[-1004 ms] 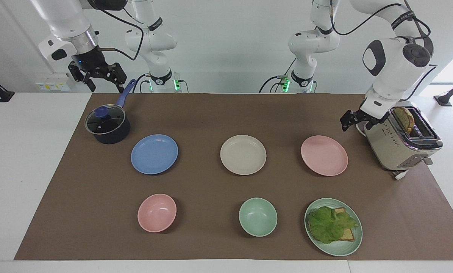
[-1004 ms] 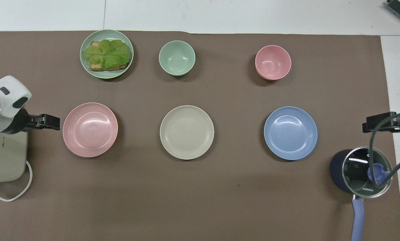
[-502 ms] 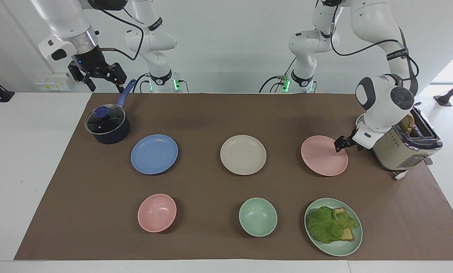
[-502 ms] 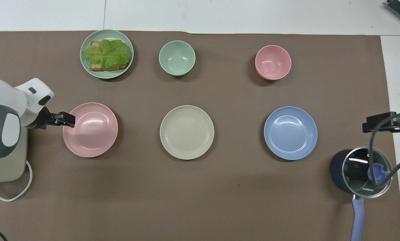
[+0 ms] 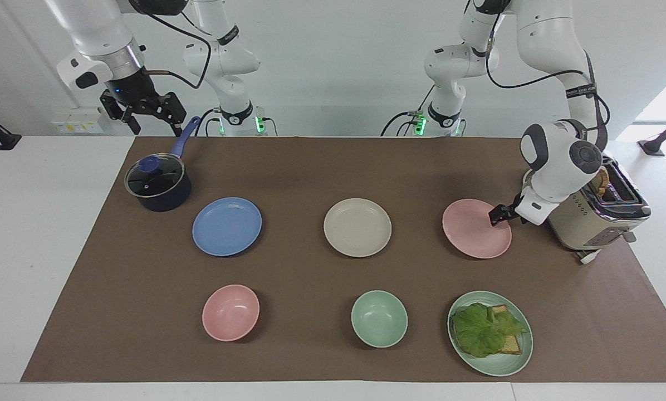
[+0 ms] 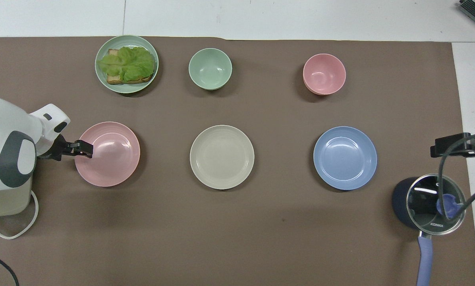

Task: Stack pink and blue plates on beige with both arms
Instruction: 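Reach the left gripper to the rim of the pink plate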

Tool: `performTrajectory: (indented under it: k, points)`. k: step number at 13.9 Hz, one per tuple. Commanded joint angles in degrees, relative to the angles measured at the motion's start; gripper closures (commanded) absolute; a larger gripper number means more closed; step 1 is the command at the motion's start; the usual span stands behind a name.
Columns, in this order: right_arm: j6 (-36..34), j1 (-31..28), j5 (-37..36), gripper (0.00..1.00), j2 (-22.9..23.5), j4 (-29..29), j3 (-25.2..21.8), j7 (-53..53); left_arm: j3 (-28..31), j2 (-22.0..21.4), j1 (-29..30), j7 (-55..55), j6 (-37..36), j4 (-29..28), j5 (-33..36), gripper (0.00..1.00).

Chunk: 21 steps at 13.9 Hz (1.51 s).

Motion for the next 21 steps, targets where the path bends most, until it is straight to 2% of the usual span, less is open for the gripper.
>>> performTrajectory:
  k: [1,5,6,11,12,17,21]
  points:
    - [0.7,-0.2,-0.2,0.00,-0.2,0.0,-0.2,-1.3,-0.1,-0.7,0.6,0.6,0.9,-1.8,-0.6,0.04]
    - [0.7,-0.2,-0.2,0.00,-0.2,0.0,-0.2,-1.4,-0.1,-0.8,0.6,0.5,-0.1,-2.2,-0.6,0.29]
    - [0.7,-0.2,-0.2,0.00,-0.2,0.0,-0.2,-1.4,-0.1,-0.8,0.6,0.5,-0.1,-2.3,-0.6,0.38]
    - [0.7,-0.2,-0.2,0.00,-0.2,0.0,-0.2,-1.4,0.0,-0.8,0.7,0.4,-0.9,-2.4,-0.6,0.94]
    - [0.7,-0.2,-0.2,0.00,-0.2,0.0,-0.2,-1.3,0.0,-0.8,0.7,0.6,-1.5,-2.3,-0.6,1.00]
    - [0.7,-0.2,-0.2,0.00,-0.2,0.0,-0.2,-1.3,-0.1,-0.9,1.3,1.1,-8.0,0.7,-0.5,1.00]
    - [0.7,-0.2,-0.2,0.00,-0.2,0.0,-0.2,-1.4,-0.6,-1.1,0.2,1.2,-20.5,9.7,-1.7,1.00]
